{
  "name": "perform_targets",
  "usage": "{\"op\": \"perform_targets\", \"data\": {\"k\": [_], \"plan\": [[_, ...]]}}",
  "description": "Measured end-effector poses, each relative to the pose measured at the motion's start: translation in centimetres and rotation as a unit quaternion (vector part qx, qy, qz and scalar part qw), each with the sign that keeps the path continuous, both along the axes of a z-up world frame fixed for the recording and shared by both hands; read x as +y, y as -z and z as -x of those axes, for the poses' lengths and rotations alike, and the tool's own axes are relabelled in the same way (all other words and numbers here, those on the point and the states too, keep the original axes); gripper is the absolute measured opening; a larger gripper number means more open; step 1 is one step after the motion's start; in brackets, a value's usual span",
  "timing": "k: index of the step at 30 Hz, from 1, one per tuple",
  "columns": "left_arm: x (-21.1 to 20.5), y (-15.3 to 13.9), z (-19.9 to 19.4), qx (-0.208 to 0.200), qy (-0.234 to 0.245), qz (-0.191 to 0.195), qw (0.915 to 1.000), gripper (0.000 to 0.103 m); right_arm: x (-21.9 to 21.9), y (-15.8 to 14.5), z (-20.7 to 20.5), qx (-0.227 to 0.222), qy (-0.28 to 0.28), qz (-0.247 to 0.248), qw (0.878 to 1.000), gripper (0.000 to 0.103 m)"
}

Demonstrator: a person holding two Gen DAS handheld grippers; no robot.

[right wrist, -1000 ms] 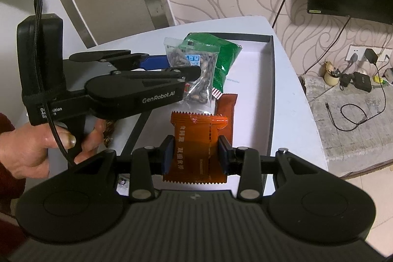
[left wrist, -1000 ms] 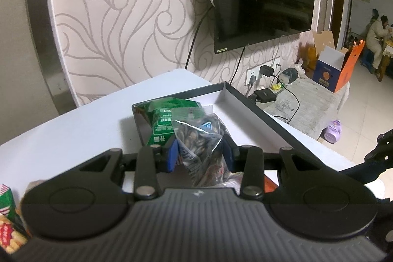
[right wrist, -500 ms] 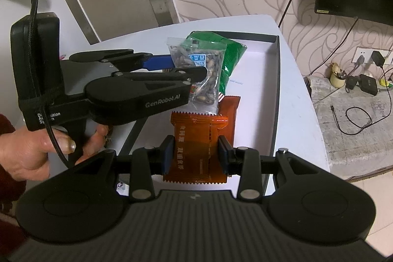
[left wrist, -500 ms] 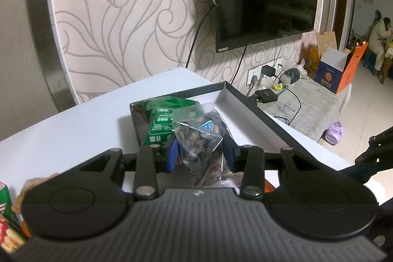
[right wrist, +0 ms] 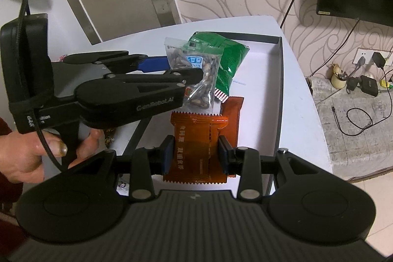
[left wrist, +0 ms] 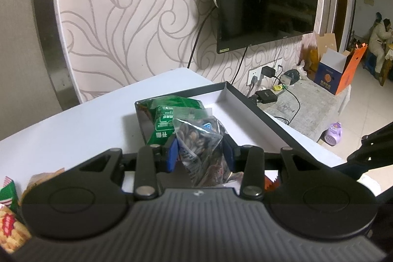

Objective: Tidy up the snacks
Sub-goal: 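Lower the nut bag into the box and open the left gripper, then lower the orange candy into the box and open the right gripper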

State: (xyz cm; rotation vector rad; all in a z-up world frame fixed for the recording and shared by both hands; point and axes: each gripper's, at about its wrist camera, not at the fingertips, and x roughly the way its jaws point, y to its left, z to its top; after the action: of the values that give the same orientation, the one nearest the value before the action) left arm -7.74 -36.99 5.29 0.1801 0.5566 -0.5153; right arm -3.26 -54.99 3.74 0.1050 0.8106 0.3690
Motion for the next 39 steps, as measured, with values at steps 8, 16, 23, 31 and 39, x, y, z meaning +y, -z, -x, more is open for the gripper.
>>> {"op": "perform_targets", "data": {"k": [8,16,23,31,39], "plan": [[0.3,-0.7,1.0,-0.021,0.001,0.001,0.9998,0.048,0.1,-0.1,0.0,-0.001,-0.008,0.001,1.0,0.043],[0.4,-0.8,1.5,-0.02,-0.001,0.004,0.9998,0.048,0.0,-0.2,0.3,-0.004,-0.011,0.003,1.0,0.043],[1.8,-1.1,2.5,-0.015,-0.013,0.017,0.9997,0.048,-0.4,0.0,0.0,-0.003,-0.005,0.008,1.0,0.043],[6.1,-0.9,6.0,-0.015,-0.035,0.018,0.9991,0.048,-0.1,1.1,-1.2,0.001,-0.006,0.027,1.0,0.043],[10.0,0.2,9.3,-0.013,-0.061,-0.004,0.998,0.048,1.0,1.7,-3.0,0.003,0.001,0.053,0.999,0.044]]}}
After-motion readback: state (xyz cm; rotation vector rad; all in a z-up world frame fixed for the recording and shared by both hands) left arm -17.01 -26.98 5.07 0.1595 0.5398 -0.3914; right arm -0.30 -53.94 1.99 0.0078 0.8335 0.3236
